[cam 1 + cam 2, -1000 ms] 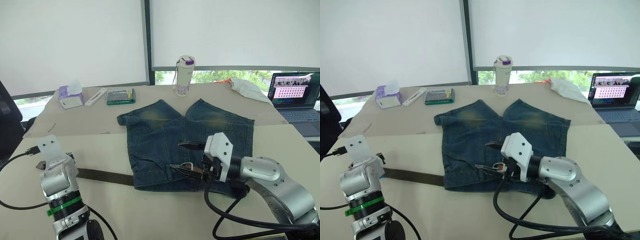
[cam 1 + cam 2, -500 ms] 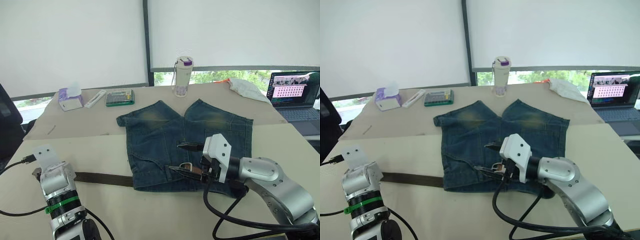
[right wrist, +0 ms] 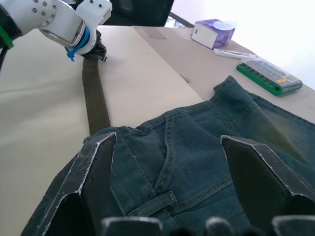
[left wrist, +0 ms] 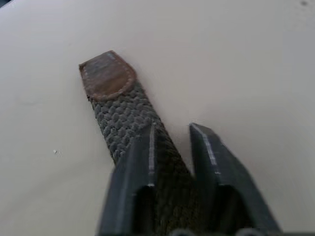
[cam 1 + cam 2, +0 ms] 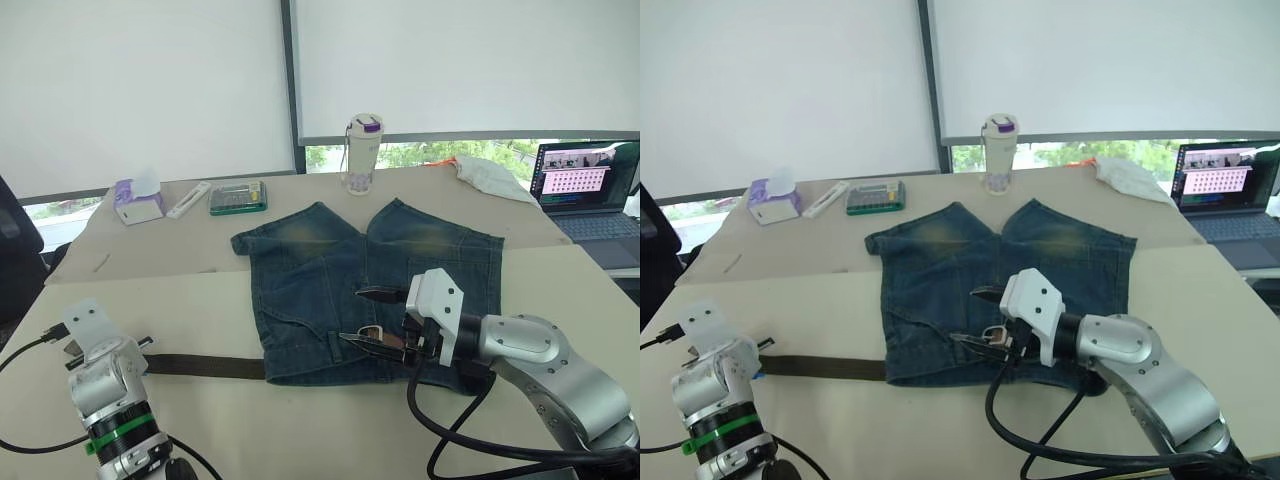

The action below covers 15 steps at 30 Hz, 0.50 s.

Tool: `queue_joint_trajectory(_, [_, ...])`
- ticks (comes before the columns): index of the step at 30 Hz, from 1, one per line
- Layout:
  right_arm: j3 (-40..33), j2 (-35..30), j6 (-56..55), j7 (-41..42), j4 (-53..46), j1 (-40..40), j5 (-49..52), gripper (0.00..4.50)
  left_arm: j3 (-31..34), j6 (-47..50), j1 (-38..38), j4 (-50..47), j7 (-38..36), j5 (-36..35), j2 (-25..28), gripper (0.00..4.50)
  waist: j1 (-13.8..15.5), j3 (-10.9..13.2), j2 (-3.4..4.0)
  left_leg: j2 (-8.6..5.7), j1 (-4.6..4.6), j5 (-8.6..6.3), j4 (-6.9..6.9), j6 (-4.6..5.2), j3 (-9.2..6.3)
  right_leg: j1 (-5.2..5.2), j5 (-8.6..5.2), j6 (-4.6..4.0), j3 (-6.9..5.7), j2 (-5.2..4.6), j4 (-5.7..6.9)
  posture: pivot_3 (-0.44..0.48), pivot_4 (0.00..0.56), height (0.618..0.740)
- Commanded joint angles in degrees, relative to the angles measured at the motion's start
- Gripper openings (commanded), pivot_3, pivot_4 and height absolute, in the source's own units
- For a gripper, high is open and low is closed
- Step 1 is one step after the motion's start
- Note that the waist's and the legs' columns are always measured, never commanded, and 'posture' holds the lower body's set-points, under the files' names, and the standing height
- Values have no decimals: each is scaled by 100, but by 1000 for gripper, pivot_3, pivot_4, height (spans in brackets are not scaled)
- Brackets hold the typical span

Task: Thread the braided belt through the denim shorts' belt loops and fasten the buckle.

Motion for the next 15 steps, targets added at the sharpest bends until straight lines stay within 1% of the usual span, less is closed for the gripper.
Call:
queue_joint_trajectory(1, [-27,-5,-87,21,-130,-6,15,3764,-390,-33,123,-570,-113,215,345,2604,19,7,-25,0,-1,0,1,0,-2,0,0,0,-2,1,0,0,150,740])
queue_joint_trajectory(4, [20,21,-92,22,-100,-46,14,3764,-374,34,205,-762,-216,135,357,3593,46,9,-34,0,-2,0,1,-1,-5,-1,0,-1,-5,2,-2,0,150,740])
queue_joint_trajectory(9, [51,35,-87,63,-50,-91,49,3764,-229,-5,571,-1002,-537,-80,299,3593,34,9,-34,4,-1,0,-1,-1,-4,-2,-1,-2,-4,3,-3,0,150,740])
queue_joint_trajectory(15, [48,32,-56,94,-54,-106,76,3764,265,94,690,-924,-231,-132,-18,3593,68,11,-36,5,-1,-1,0,-2,-4,1,-1,-2,-6,4,-7,0,150,740])
